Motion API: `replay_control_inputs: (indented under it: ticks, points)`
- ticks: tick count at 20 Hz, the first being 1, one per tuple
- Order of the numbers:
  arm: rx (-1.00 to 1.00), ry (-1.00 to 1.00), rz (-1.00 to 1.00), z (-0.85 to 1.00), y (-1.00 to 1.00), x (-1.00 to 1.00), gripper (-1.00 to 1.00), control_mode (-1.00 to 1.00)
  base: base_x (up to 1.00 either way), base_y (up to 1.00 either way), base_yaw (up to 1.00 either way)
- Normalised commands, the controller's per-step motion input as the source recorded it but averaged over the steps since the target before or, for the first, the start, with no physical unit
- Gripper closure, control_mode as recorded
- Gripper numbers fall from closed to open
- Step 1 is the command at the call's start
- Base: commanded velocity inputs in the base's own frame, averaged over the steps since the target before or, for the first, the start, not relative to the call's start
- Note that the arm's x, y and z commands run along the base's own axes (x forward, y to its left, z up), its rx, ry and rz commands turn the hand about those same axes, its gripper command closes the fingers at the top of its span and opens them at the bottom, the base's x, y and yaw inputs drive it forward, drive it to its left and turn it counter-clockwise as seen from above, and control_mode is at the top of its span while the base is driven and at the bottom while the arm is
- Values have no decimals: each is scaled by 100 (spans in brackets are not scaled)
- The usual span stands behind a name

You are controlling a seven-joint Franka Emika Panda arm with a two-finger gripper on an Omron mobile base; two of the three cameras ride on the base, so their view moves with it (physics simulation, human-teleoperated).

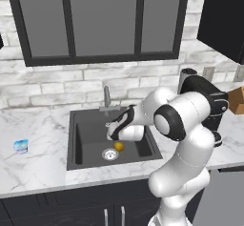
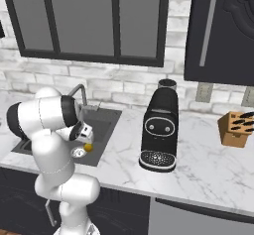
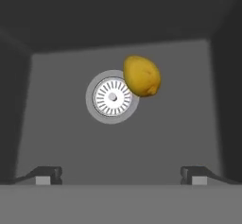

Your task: Turn on the sink faucet. Then move the lemon from the counter to the sink. Turn off the sink. Move the vegetable from the sink to the pot next to the stove. Finally move the pot to the rear left burner.

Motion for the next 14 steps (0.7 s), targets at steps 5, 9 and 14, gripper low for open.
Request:
replay_control_inputs:
  ticks: [5, 9, 14]
  points:
    - [-3, 24, -9, 0, 0, 1, -100, -100, 0, 0, 0]
    - [0, 12, -12, 13, 0, 0, -100, -100, 0, 0, 0]
    - [-1, 2, -2, -17, -4, 0, -100, -100, 0, 0, 0]
